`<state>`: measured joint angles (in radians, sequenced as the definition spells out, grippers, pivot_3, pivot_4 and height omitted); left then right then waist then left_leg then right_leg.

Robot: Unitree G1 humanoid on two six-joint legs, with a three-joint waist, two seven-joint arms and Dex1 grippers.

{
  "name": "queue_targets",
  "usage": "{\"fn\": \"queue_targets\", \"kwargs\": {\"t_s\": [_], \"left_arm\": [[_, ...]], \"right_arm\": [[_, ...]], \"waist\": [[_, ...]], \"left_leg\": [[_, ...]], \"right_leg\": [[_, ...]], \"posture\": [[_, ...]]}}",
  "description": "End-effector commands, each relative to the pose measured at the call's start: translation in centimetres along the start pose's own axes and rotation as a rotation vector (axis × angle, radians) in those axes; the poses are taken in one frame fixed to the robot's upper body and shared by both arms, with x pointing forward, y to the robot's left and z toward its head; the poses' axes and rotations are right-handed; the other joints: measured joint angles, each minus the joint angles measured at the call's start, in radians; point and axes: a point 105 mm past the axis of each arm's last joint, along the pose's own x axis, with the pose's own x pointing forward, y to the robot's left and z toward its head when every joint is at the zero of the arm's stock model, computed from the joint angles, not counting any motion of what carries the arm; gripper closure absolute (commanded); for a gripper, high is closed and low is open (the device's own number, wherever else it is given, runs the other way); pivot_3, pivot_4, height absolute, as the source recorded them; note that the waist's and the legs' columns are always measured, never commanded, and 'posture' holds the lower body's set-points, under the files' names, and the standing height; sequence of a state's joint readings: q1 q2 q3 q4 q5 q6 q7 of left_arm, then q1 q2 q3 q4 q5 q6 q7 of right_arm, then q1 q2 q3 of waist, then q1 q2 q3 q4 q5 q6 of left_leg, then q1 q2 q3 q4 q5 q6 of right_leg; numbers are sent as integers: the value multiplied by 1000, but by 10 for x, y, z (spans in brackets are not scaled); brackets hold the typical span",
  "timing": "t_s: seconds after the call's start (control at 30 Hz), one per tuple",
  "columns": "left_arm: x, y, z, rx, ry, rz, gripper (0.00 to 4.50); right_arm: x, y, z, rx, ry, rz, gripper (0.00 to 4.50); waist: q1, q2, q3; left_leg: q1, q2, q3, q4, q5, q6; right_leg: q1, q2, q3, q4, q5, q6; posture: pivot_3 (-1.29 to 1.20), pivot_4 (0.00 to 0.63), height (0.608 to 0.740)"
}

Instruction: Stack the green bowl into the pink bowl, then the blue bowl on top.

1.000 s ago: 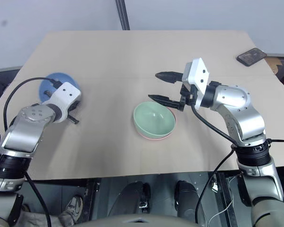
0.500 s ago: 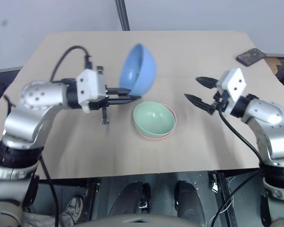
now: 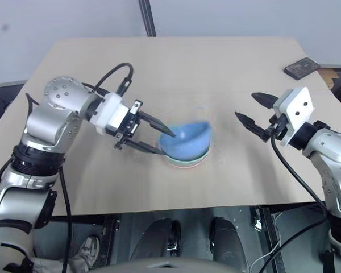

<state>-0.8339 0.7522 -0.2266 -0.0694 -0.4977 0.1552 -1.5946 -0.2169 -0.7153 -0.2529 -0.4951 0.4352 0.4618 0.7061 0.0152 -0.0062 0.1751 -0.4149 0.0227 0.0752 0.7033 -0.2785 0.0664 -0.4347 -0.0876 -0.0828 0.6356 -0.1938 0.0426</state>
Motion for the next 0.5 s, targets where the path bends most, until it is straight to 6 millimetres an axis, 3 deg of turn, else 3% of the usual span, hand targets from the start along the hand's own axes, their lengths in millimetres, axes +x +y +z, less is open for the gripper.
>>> {"fn": "queue_targets", "kwargs": {"t_s": [0.03, 0.13, 0.27, 0.37, 0.4, 0.43, 0.5], "left_arm": [[-14, 13, 15, 28, -7, 139, 1653], [-34, 26, 16, -37, -26, 378, 1653], [-55, 21, -1, -114, 15, 617, 1653], [-63, -10, -20, -255, -7, 736, 772], [-63, -18, -24, -282, -13, 768, 279], [-61, -27, -26, -312, -20, 782, 51], [-59, -41, -30, -367, -24, 808, 0]], "right_arm": [[-4, -1, 8, -26, -22, -13, 1320], [-5, 2, 2, -17, 0, 9, 1320], [-7, 7, -10, -19, 42, 63, 1320], [-9, 14, -22, 47, 78, 154, 1320], [-9, 15, -25, 61, 85, 179, 781], [-10, 16, -29, 82, 92, 198, 537], [-13, 17, -38, 118, 109, 229, 13]], "waist": [[-1, 0, 0], [-2, 0, 0], [-4, 0, 0], [-9, 0, 0], [-7, 0, 0], [-4, -1, 1], [3, -2, 1]], "left_leg": [[0, 0, 0, 0, 0, 0], [0, 0, 0, 0, 0, 0], [1, 2, 1, 0, 0, 0], [1, 3, 1, 0, 0, 0], [1, 4, 1, 0, 0, 0], [1, 3, 1, 0, 0, 0], [1, 4, 0, 0, 0, 0]], "right_leg": [[0, 0, 0, 0, 0, 1], [0, 0, 0, 0, 0, 1], [0, 0, 2, 0, 0, 0], [0, 0, 2, 1, 0, 0], [0, 0, 2, 0, 0, -1], [0, 0, 2, 1, 0, -1], [1, -1, 1, 0, 0, -1]], "posture": [[0, 150, 740], [0, 150, 740], [0, 150, 740], [0, 150, 740], [0, 150, 740], [0, 150, 740], [0, 150, 740]]}}
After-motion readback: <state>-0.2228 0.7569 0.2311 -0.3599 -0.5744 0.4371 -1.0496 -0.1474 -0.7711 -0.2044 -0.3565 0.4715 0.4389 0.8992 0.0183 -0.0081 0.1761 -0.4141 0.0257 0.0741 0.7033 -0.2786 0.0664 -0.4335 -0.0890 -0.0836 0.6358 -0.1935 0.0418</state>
